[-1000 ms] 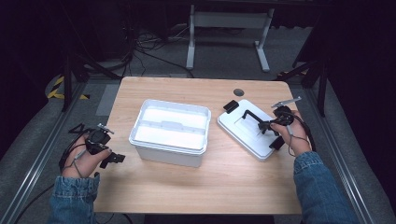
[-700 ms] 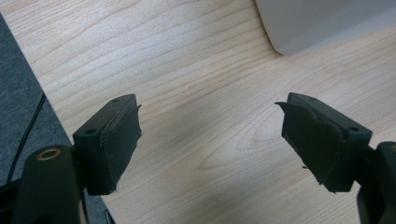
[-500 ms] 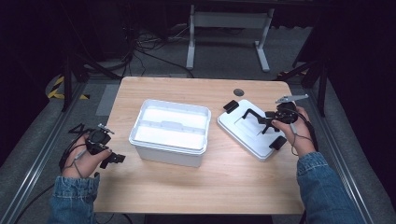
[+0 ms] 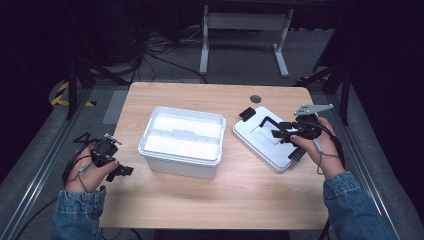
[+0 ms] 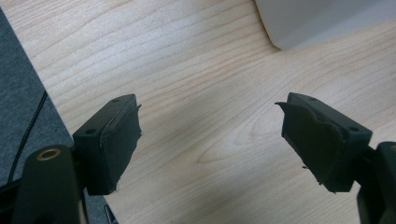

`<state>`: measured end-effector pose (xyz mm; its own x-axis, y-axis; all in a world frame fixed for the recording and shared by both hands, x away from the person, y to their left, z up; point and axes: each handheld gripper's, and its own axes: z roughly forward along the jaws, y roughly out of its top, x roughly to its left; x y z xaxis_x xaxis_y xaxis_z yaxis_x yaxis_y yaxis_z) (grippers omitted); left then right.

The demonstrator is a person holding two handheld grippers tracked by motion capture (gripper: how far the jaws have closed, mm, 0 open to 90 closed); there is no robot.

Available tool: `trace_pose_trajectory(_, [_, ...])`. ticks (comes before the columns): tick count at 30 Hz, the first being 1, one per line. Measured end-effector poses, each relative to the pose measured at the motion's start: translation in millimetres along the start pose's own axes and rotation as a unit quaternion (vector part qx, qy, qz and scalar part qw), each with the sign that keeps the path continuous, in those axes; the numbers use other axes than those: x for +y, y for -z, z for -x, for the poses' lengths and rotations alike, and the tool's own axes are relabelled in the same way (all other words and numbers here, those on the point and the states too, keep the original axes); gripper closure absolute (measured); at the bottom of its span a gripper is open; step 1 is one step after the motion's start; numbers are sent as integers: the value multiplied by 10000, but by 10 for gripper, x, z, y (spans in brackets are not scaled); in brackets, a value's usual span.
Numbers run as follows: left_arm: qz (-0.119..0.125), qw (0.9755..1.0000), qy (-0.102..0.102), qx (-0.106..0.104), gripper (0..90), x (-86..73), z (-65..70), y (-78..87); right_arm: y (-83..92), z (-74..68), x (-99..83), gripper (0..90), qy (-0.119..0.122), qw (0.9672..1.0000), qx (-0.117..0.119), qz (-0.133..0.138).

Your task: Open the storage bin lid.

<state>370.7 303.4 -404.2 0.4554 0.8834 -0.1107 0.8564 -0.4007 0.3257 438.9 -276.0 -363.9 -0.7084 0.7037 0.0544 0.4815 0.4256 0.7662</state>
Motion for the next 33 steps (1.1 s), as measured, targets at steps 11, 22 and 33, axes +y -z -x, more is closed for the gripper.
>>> trace_pose_trajectory(11, [-6,10000,-14,-7,201,-12,8,9,-15,-482,-35,494,379,9980,497,-93])
trace_pose_trajectory(22, [-32,10000,15,-20,201,-6,15,-5,-118,-821,-226,490,467,9955,825,-77])
trace_pose_trajectory(33, [-31,10000,-45,-15,201,4,29,3,-222,-949,-444,483,375,9929,1124,-95])
